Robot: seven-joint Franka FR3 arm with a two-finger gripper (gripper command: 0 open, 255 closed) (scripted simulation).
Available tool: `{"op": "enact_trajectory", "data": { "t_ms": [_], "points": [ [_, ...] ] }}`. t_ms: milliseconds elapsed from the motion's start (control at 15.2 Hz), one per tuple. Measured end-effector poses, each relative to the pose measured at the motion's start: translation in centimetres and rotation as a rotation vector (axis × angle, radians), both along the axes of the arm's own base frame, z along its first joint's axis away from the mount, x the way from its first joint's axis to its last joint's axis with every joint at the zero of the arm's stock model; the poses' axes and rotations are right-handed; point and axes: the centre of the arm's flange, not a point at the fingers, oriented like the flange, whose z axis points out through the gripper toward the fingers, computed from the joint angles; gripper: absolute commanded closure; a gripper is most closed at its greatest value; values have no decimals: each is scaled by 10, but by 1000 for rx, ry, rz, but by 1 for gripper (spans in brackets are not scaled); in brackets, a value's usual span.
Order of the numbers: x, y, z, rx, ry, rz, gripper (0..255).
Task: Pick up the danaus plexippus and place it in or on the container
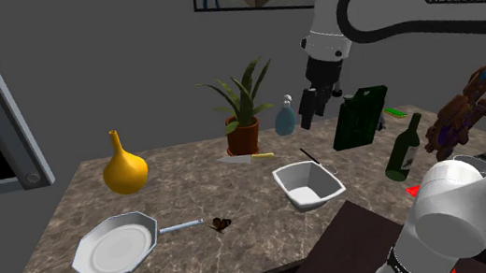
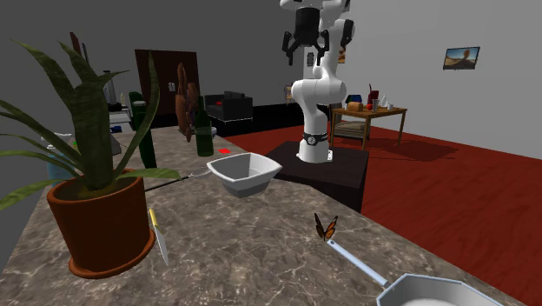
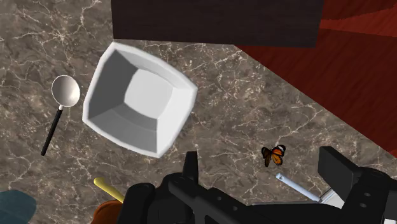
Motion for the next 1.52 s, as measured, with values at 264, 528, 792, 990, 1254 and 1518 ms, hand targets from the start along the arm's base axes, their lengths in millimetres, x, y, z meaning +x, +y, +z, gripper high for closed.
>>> {"op": "enact_trajectory", "data": {
  "t_ms": [264, 528, 792, 990, 1254, 1518],
  "points": [
    [15, 6, -23, 10, 4, -4, 0],
    [42, 15, -68, 29, 10, -13, 0],
    [70, 27, -106, 48, 13, -21, 0],
    [89, 40, -137, 63, 17, -28, 0],
    [117, 51, -178, 83, 21, -36, 0],
    [145, 64, -227, 102, 26, -45, 0]
  ]
}}
